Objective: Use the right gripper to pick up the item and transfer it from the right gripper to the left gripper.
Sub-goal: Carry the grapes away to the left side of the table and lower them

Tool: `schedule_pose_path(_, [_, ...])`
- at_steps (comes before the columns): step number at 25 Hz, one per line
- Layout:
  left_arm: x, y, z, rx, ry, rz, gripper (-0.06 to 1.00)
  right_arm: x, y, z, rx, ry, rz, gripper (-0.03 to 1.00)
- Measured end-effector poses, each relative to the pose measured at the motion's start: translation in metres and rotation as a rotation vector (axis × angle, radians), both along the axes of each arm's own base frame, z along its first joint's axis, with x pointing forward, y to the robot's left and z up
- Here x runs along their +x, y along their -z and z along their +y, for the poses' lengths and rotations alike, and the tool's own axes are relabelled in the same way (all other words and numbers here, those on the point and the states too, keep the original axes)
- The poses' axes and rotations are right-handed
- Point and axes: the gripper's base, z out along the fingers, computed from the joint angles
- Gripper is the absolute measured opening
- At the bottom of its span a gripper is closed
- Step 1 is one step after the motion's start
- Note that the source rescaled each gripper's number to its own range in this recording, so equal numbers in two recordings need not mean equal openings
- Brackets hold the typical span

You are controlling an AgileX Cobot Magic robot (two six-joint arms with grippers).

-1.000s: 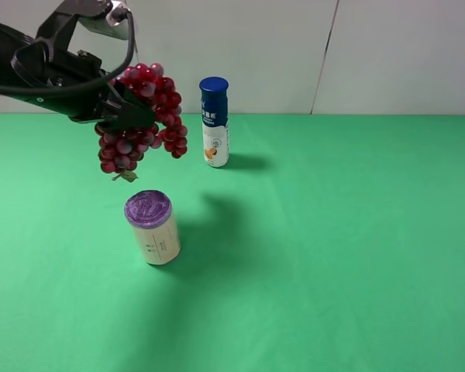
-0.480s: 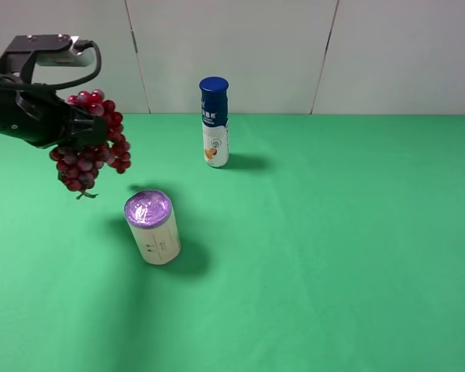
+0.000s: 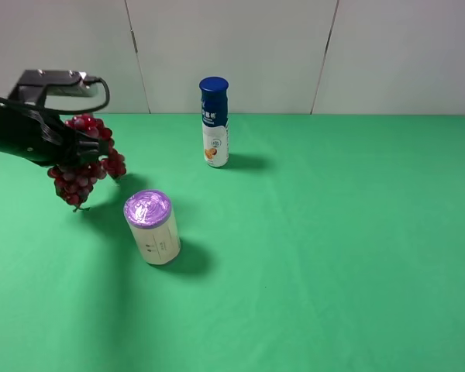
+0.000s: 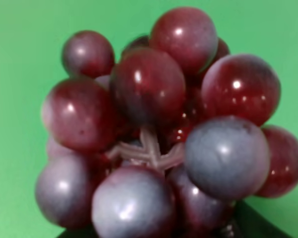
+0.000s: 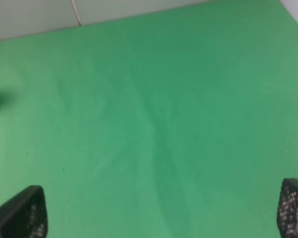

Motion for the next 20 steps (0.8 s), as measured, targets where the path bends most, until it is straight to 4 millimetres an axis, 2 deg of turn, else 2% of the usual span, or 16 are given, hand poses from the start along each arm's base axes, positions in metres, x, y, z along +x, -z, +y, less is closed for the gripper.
schedule_pose_path(8, [0.006,0.032,0.002,0.028,-0.025,0.073,0.00,0.000,0.000,0.000,0.000,0.000,0.000,1.00])
schedule_pose_path(20, [0.007,0.033,0.002,0.002,-0.065,0.069,0.00,0.000,0.000,0.000,0.001,-0.001,0.000,1.00])
